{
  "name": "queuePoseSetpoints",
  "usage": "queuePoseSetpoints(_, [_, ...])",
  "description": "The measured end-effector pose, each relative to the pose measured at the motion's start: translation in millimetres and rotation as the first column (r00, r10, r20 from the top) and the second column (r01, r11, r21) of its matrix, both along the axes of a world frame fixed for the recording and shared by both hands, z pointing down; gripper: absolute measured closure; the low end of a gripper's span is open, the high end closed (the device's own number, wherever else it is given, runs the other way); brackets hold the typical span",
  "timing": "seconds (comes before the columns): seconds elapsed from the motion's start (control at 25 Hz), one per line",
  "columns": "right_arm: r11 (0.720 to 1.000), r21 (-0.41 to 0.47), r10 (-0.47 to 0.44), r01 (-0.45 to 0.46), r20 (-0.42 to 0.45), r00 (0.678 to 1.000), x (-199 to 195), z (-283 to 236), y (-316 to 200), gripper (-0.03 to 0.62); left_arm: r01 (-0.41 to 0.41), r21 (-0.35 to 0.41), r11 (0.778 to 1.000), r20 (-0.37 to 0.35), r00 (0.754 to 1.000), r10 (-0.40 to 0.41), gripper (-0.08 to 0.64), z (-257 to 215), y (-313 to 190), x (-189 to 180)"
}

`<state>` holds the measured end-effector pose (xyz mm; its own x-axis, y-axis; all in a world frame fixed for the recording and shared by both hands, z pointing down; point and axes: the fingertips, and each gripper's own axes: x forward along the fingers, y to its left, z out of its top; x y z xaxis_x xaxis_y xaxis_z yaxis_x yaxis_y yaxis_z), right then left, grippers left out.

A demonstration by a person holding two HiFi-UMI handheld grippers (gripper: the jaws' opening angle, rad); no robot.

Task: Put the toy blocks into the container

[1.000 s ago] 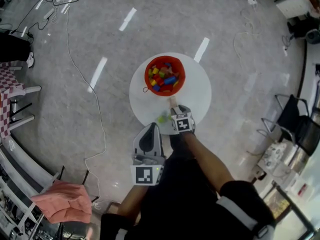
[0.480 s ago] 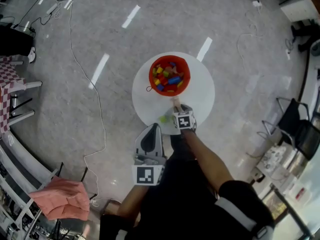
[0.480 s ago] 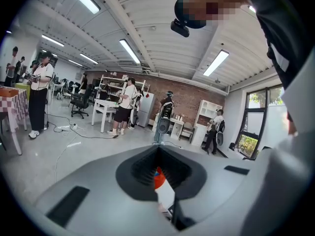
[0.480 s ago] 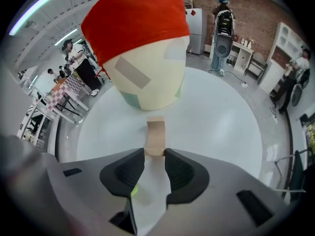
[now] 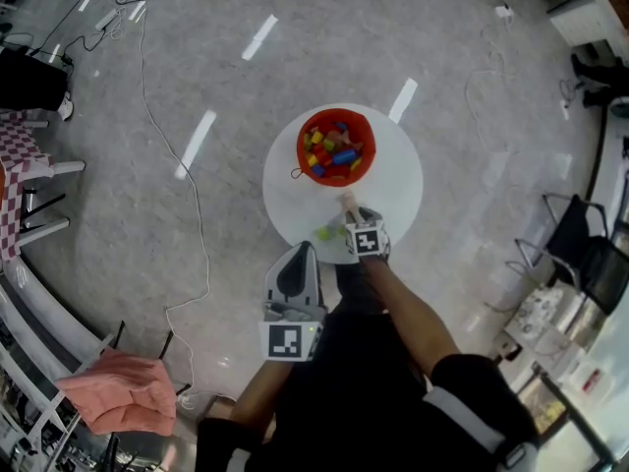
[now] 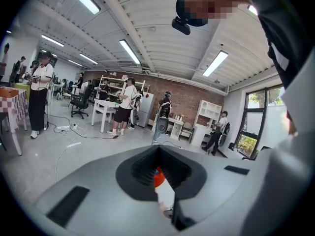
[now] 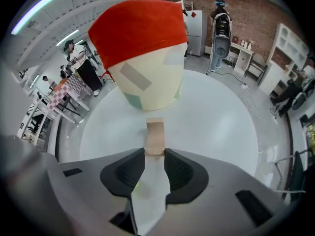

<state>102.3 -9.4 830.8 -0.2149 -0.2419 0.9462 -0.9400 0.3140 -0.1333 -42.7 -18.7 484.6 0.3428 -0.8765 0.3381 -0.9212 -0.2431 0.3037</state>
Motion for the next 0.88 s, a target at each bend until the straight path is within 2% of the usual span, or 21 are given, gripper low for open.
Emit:
queuePoseSetpoints(0.16, [1.000, 0.016, 0.003, -0.003, 0.009, 1.000, -1.2, -9.3, -0.8, 0.472, -0.002, -0.004, 1.000, 0.002, 1.000, 0.002, 0.572, -0.9, 3.9, -2.5])
queuePoseSetpoints(0.32, [0.999, 0.034, -0.016, 0.015, 0.006, 1.000, -0.1, -26.5, -1.0, 0.472, -0.001, 0.034, 0.999, 0.001, 1.000, 0.001, 0.572, -9.1, 1.7, -4.0])
queuePoseSetpoints(0.44, [0.998, 0.063, -0.030, 0.027, 0.040, 0.999, -5.2, -46.6, 1.8, 0.472, 0.008, 0.046, 0.999, -0.002, 1.000, -0.008, 0.572, -15.8, 3.1, -7.6])
queuePoseSetpoints(0.64, [0.987, 0.145, -0.076, 0.065, 0.072, 0.994, -11.2, -95.8, -2.5, 0.472, 0.011, 0.093, 0.996, 0.016, 1.000, -0.012, 0.572, -31.5, -0.1, -11.8])
queuePoseSetpoints(0.88, [0.954, 0.279, -0.151, 0.109, 0.134, 0.979, -25.1, -160.4, -7.4, 0.472, 0.020, 0.124, 0.992, 0.006, 1.000, -0.021, 0.572, -43.6, 2.6, -10.2])
